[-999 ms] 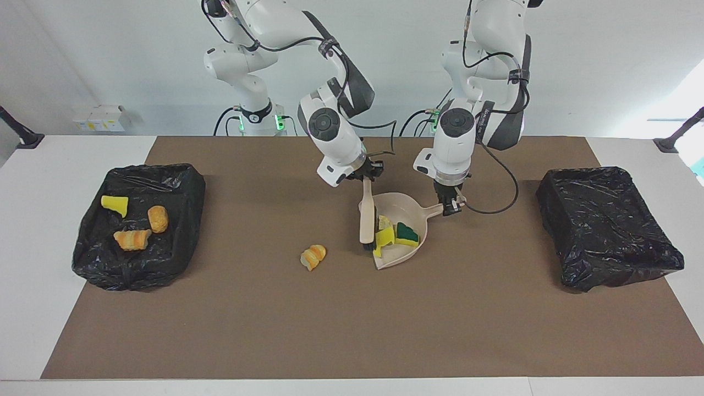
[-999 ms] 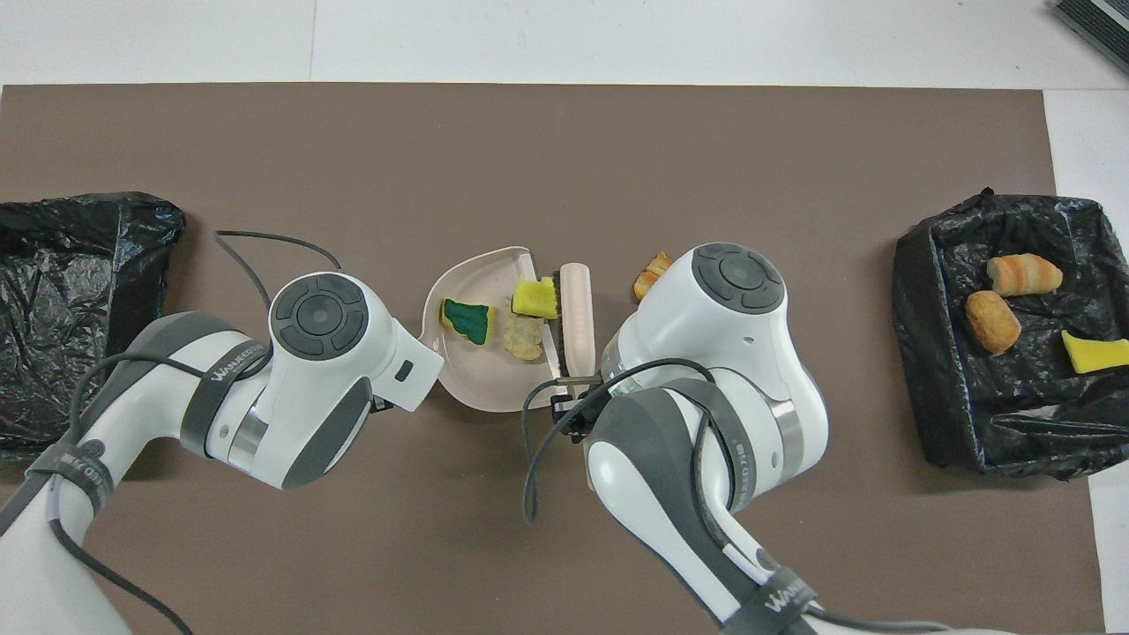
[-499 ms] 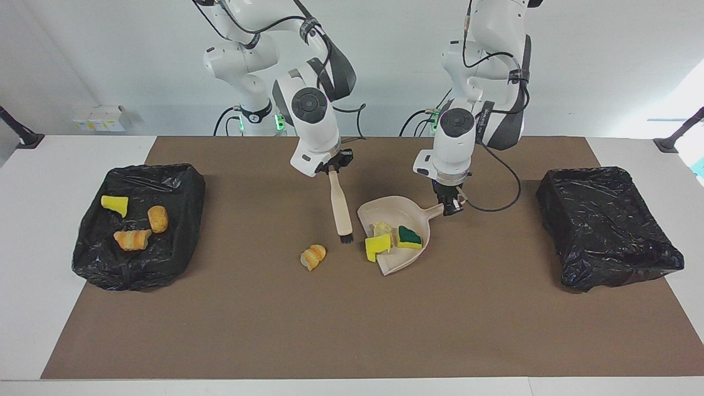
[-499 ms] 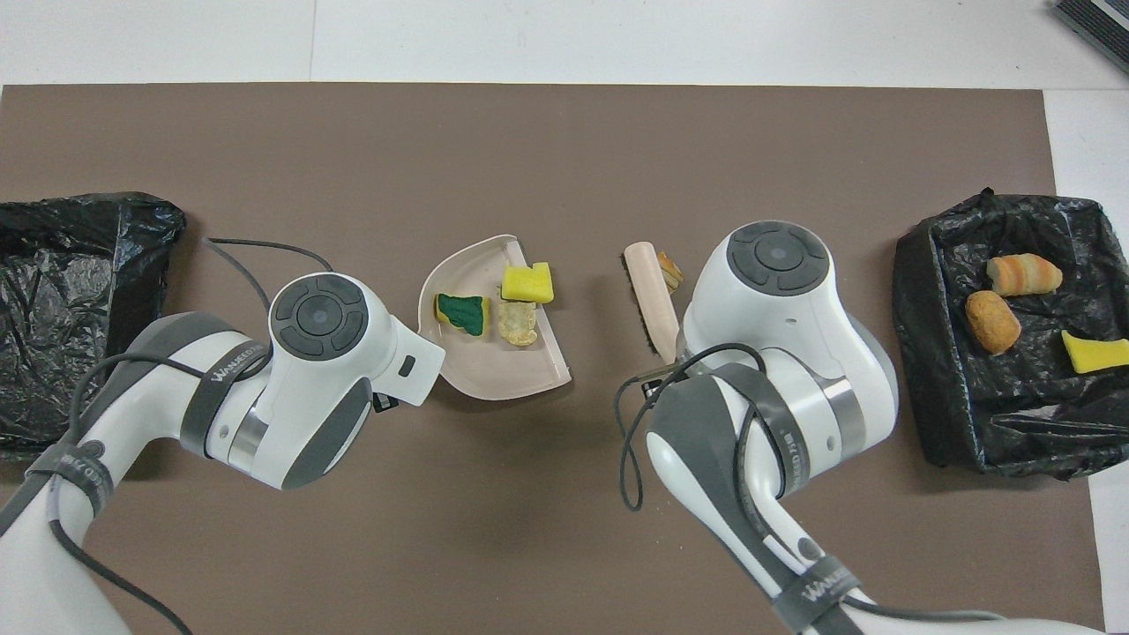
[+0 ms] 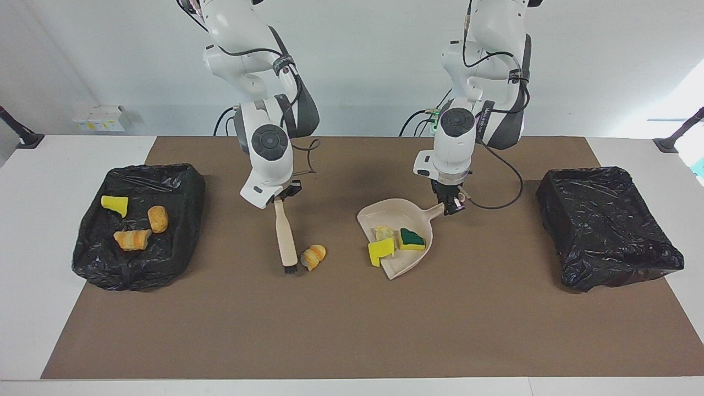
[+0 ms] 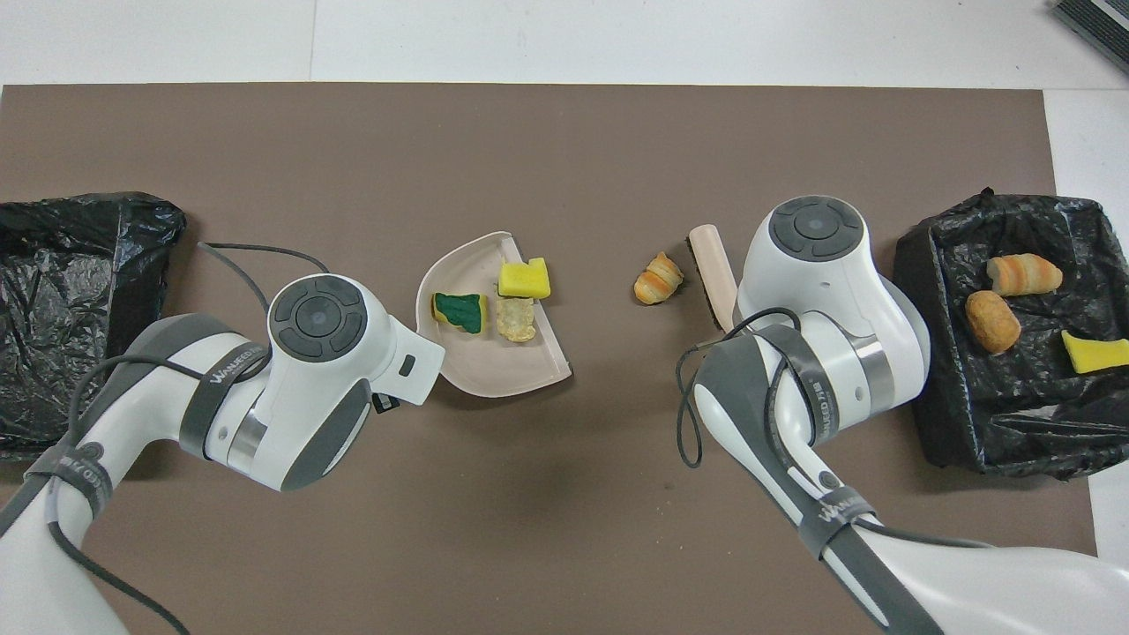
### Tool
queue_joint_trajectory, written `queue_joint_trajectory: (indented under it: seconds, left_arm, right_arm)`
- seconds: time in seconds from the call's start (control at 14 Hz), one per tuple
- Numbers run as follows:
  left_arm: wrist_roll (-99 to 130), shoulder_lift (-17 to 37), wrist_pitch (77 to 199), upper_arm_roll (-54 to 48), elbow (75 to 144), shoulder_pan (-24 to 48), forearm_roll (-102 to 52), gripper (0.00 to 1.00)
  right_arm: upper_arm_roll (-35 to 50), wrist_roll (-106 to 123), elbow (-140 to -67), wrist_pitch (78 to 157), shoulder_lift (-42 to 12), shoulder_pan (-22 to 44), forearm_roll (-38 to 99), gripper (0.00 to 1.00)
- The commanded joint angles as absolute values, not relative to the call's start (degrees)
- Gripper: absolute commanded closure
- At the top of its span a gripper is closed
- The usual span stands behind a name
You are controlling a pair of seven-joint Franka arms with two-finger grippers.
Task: Sweep and dump trash in bin
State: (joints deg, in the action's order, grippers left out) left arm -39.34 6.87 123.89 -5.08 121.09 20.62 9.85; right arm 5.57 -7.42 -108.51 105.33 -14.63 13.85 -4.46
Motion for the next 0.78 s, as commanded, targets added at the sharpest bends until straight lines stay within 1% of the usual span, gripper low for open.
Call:
queue_joint_trajectory:
  seconds: [0.0, 0.07, 0.43, 0.57, 0.71]
  left_arm:
    - [-37.62, 5.27, 125.16, -4.66, 123.05, 21.01, 9.67, 1.00]
    - [-36.75, 5.27, 125.16, -4.66, 123.05, 21.01, 9.67, 1.00]
    - [-36.48, 5.27, 125.33, -4.66, 123.05, 20.92, 9.67, 1.00]
    - [-36.56, 5.27, 125.42, -4.66, 123.05, 20.92, 9.67, 1.00]
    - [-36.30, 5.27, 125.42, -4.57, 123.22, 20.92, 7.75, 1.00]
  right_arm:
    - [6.24, -9.05, -108.90, 108.71, -15.82, 15.90, -2.92, 1.00]
    - [6.41, -9.05, -108.90, 109.24, -16.08, 16.34, -0.12, 1.00]
    - [6.50, -12.30, -109.07, 117.93, -17.93, 24.42, 12.20, 1.00]
    - [6.76, -10.12, -109.42, 121.97, -18.37, 25.66, 15.89, 1.00]
    - [7.03, -8.71, -109.25, 122.52, -18.37, 26.28, 20.45, 1.00]
